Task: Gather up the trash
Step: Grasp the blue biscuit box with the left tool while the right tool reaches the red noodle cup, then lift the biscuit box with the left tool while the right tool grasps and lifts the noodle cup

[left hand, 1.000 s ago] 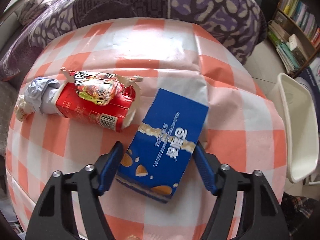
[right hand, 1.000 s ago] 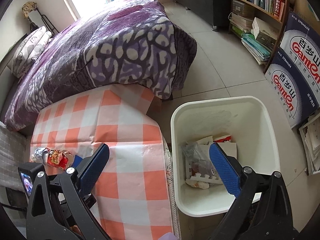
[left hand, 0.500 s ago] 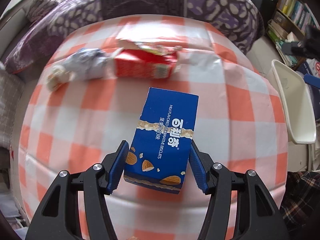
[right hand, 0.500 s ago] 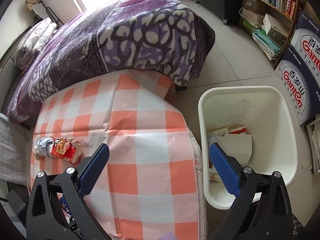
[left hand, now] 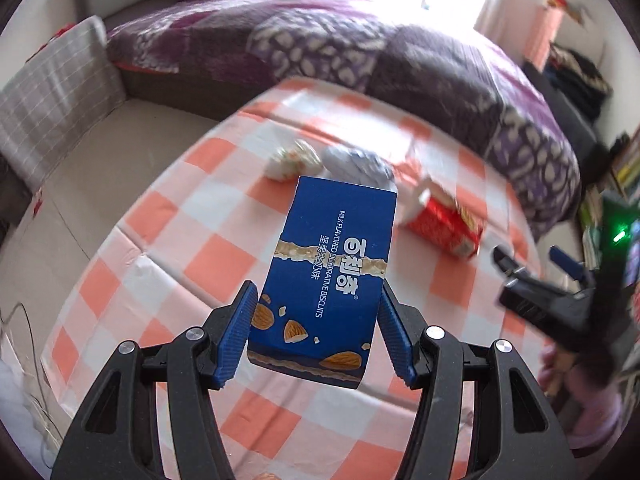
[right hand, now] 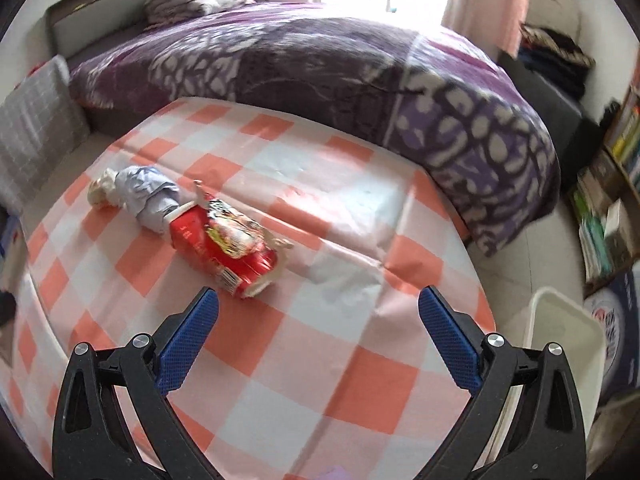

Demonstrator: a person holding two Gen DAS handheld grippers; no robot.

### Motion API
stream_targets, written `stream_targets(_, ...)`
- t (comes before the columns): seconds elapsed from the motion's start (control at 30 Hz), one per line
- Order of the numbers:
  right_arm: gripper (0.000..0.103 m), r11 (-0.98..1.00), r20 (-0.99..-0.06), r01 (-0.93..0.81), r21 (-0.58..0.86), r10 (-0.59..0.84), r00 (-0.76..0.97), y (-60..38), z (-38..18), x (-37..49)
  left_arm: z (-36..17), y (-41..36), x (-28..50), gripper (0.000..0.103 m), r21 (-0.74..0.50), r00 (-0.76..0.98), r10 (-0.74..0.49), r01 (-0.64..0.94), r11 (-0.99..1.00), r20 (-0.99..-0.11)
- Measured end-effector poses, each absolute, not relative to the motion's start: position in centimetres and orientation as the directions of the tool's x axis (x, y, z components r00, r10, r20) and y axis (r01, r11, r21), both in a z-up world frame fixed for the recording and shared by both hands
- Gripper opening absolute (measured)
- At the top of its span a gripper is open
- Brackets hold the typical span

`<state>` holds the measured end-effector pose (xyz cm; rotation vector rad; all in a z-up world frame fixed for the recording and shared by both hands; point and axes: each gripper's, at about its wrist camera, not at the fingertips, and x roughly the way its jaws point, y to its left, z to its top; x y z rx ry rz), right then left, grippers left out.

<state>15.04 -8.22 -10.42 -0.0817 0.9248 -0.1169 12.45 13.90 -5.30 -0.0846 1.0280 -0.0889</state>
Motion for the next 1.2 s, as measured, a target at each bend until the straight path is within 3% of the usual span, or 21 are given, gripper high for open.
stream_targets(0.2, 0.096, 0.949, -0.798, -0.178, -0.260, -0.107, 0.594, -4.1, -12.0, 19.2, -4.0, 15.5, 12.3, 0.059, -0.173, 0.534, -0.133, -0.025, 0.985, -0.835)
stream_targets(0.37, 0.096, 0.911, -0.806, -0.268, -0.312, -0.104, 0.583, -2.6, -13.2, 21.2, -4.4, 15.3, 12.2, 0.059, -0.170, 0.525, -0.133, -0.022, 0.985, -0.841)
stream_targets(0.4, 0.091, 0.902, -0.807, -0.290, -0.320, -0.099, 0.583, -2.3, -13.5, 21.3, -4.5, 15.3, 12.2, 0.059, -0.171, 0.523, -0.134, -0.023, 0.985, -0.842)
stream_targets(0.43, 0.070, 0.898, -0.816, -0.311, -0.313, -0.087, 0.571, -2.2, -13.9, 21.4, -4.5, 15.4, 12.3, 0.059, -0.173, 0.522, -0.135, -0.025, 0.985, -0.842)
stream_targets(0.47, 0.060, 0.898, -0.835, -0.328, -0.294, -0.074, 0.545, -2.1, -14.2, 21.6, -4.6, 15.5, 12.3, 0.059, -0.174, 0.521, -0.134, -0.028, 0.984, -0.843)
stream_targets(0.63, 0.046, 0.944, -0.808, -0.270, -0.189, 0.006, 0.589, -2.2, -12.2, 20.8, -4.2, 16.2, 12.3, 0.059, -0.182, 0.546, -0.120, -0.060, 0.982, -0.829)
stream_targets(0.83, 0.046, 0.977, -0.712, -0.193, -0.088, 0.074, 0.698, -2.0, -6.9, 18.4, -2.3, 17.0, 11.7, 0.059, -0.180, 0.626, -0.073, -0.110, 0.977, -0.777)
stream_targets(1.2, 0.047, 0.997, -0.554, -0.072, -0.026, 0.046, 0.832, -3.8, 0.4, 12.7, 1.2, 16.8, 9.8, 0.059, -0.172, 0.749, 0.008, -0.162, 0.972, -0.663)
